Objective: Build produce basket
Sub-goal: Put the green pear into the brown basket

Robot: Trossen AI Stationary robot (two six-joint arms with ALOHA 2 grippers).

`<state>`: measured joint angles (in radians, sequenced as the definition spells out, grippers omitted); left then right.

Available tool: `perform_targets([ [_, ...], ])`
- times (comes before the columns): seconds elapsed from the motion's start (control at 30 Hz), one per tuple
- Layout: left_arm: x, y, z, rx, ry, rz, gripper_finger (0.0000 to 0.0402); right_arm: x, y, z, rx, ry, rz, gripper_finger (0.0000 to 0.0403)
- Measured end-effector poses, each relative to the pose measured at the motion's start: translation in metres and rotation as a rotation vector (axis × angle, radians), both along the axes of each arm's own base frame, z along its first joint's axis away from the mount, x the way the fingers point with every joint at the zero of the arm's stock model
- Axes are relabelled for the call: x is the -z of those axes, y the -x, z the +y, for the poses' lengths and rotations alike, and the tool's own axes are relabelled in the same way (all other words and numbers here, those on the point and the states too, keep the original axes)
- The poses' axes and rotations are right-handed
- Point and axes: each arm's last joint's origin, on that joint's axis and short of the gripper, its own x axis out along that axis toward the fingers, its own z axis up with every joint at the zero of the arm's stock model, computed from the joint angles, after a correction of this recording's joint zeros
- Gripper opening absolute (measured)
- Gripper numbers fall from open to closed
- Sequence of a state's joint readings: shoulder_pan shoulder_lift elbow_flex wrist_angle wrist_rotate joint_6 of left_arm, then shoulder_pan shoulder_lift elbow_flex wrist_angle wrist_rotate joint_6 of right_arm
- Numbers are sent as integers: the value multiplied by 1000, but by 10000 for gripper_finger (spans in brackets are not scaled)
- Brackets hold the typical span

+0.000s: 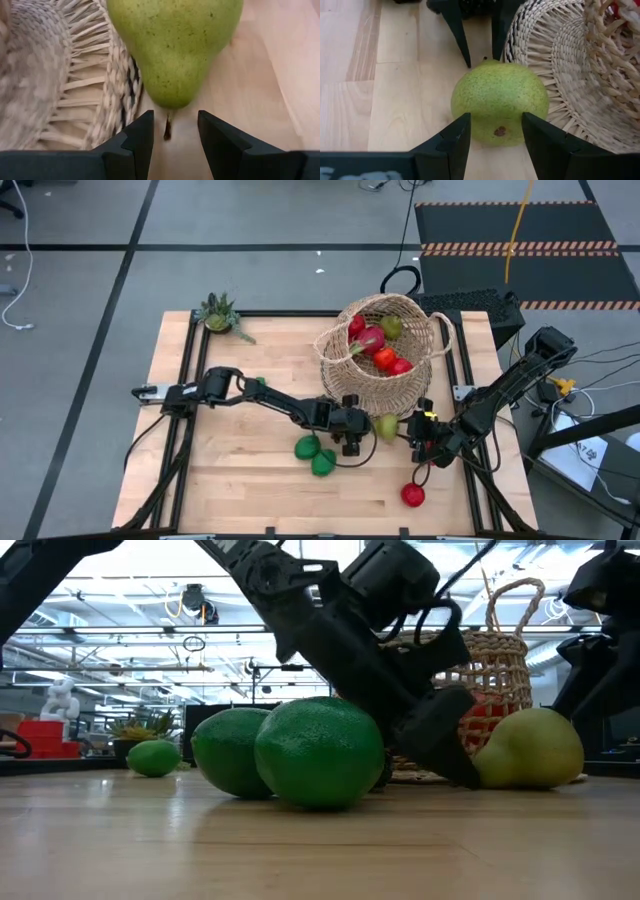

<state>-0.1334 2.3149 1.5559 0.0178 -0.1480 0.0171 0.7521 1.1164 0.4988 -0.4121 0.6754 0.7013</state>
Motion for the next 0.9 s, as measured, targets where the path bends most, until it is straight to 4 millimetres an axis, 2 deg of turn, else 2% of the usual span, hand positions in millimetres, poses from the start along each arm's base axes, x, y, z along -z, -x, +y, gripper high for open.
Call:
perform_targets([
  [0.17, 5, 0, 2, 3, -5, 12, 140, -1, -1, 1, -8, -5, -11, 171],
  [0.47, 7, 0, 3, 25, -18, 27, 13, -2, -2, 2, -25, -4, -24, 171],
  [0.67, 3, 1, 4, 14, -29, 23, 9, -9, -1, 1, -25, -37, -59, 171],
  [0.9, -13, 8, 2, 19, -67, 63, 6, -25, 5, -4, -26, -110, -138, 171],
])
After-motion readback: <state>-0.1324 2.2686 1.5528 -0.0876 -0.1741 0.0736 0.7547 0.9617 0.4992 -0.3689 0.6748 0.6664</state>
